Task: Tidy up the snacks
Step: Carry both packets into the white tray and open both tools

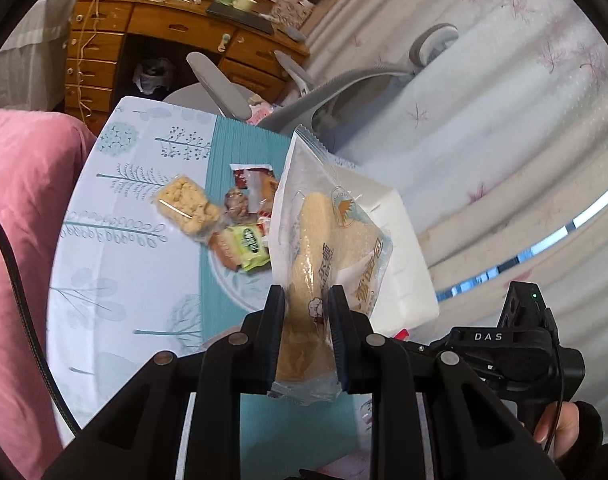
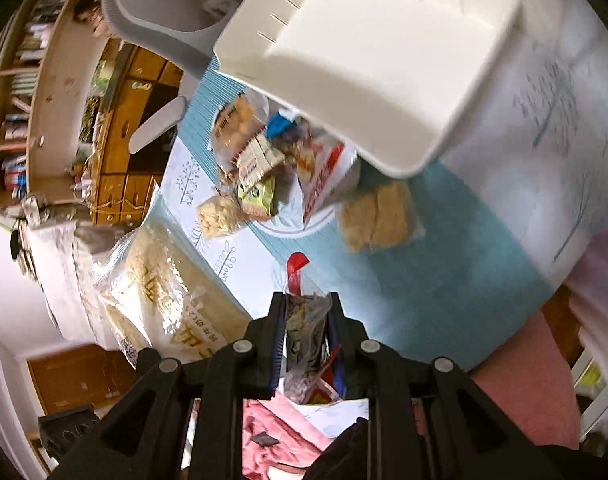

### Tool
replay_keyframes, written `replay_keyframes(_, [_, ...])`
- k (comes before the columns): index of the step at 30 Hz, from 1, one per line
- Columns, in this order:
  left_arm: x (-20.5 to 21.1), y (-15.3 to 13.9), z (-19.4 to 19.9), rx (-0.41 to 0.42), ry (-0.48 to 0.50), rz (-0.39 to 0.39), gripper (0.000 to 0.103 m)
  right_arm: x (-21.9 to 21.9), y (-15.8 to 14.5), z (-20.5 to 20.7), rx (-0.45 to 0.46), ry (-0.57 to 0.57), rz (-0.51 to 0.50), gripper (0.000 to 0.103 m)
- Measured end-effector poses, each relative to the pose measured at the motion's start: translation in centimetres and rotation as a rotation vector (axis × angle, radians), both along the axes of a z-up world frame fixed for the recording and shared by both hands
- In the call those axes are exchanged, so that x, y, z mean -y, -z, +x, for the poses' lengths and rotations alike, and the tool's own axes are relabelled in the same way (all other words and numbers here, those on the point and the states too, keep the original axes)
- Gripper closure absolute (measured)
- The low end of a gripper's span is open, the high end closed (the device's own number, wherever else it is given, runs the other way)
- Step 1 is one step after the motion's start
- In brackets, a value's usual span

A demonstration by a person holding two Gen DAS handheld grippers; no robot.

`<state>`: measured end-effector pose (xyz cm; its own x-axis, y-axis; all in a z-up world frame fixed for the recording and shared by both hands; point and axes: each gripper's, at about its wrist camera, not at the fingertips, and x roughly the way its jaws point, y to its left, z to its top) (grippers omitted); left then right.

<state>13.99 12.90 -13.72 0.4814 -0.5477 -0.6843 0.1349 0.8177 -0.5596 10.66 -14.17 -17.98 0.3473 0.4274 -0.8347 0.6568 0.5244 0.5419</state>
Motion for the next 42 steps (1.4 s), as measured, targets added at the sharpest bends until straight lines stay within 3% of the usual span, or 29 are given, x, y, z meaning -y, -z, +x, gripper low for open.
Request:
replay_keyframes(7, [4.8,-1.4,-1.0,0.048,-0.109,0.02,0.083,4.6,-1.2,0.7,0.036,-0.089,-0.029,0.084])
replay_keyframes(18, [13.5,-1.6,-1.0,0.097,-0.166,-0.08,0.083,12.9,-2.1,1.6,0.081,-0.186,-0.107,0.084])
replay_keyframes(30, [21.0,-0.9,1.3,0.103,-0.13,-0.086,0.082,19.8,-4.1,3.8,0.167,-0.23,-0.309,0.084])
replay_keyframes(36, [23.0,-0.3,2.1,0.073,-0.104,-0.076,0.082,21.5,-4.0,4.6,0.181,-0.236,-0.336,0.083])
replay_keyframes(38, [23.4,-0.2,2.2,0.069,-0.098,-0.074,0.079,21.8,-4.0,4.7,0.189,-0.237,-0.336,0.08])
replay_keyframes(39, [23.5,-0.3,2.2,0.07,-0.099,-0.071,0.069,22.0,-4.0,4.7,0.192,-0.232,-0.338,0.078])
replay_keyframes(41, [23.8,-0.4,2.2,0.063,-0.101,-0.041,0.06,22.3,-3.8,4.8,0.183,-0.225,-0.341,0.052])
replay_keyframes(42, [24.0,-0.5,2.2,0.057,-0.102,-0.021,0.058,22.5,-3.7,4.8,0.179,-0.217,-0.338,0.047])
